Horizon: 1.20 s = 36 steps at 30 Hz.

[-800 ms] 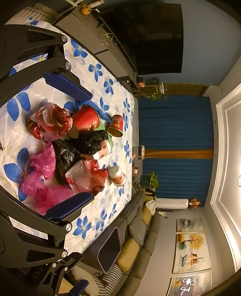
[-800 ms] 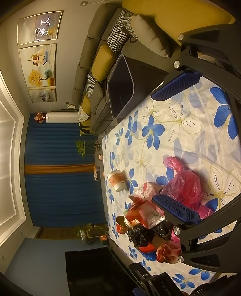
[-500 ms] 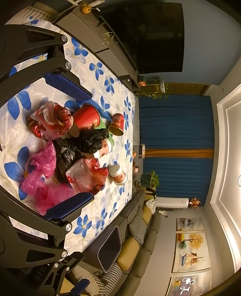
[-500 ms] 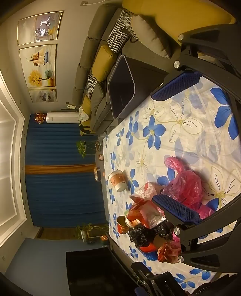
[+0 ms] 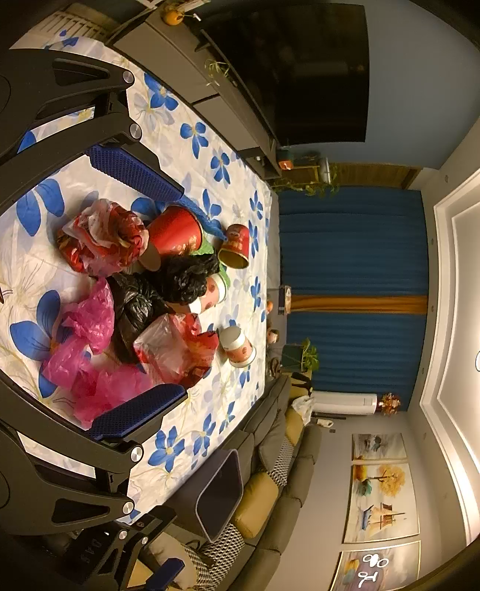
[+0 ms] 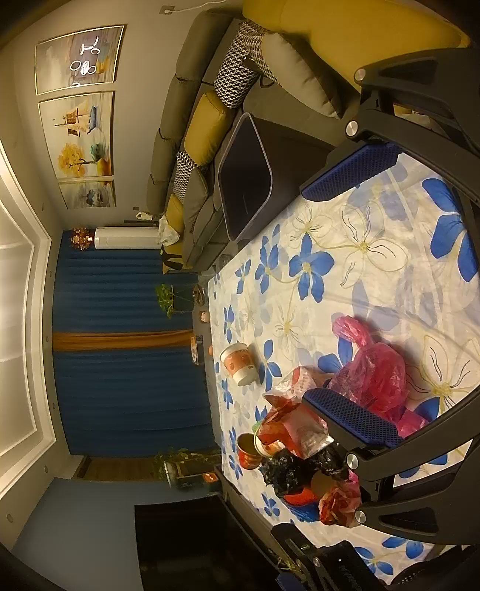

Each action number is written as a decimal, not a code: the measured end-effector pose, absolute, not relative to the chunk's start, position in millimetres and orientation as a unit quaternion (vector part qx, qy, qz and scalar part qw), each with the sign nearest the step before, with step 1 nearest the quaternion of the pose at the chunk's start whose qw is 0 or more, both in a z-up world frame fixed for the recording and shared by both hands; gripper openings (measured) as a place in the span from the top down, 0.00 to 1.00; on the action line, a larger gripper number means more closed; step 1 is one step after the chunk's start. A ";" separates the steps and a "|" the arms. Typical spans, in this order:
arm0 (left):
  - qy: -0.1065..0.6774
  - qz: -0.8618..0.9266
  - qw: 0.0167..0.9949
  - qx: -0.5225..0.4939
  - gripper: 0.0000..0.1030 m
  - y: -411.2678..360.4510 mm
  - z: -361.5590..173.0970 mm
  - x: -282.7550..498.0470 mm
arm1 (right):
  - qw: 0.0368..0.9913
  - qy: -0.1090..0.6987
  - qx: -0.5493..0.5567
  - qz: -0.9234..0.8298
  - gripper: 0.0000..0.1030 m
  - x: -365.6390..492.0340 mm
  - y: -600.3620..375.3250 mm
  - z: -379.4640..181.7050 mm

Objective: Collect trash

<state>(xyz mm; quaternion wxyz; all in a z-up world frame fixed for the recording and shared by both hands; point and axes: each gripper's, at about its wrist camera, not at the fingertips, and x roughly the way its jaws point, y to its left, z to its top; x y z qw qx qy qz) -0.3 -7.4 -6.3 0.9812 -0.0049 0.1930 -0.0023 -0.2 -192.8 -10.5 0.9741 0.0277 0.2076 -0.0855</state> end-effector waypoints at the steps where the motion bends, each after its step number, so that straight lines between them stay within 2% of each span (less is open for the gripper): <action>1: 0.193 -0.002 0.981 -0.005 0.06 -7.1 -5.6 -1.1 | 0.974 0.206 0.029 -0.087 0.05 -1.6 -192.8 -10.7; 36: 0.196 -0.003 0.981 -0.008 0.06 -6.7 -5.7 0.3 | 0.975 0.201 0.030 -0.090 0.05 -1.8 -194.1 -9.9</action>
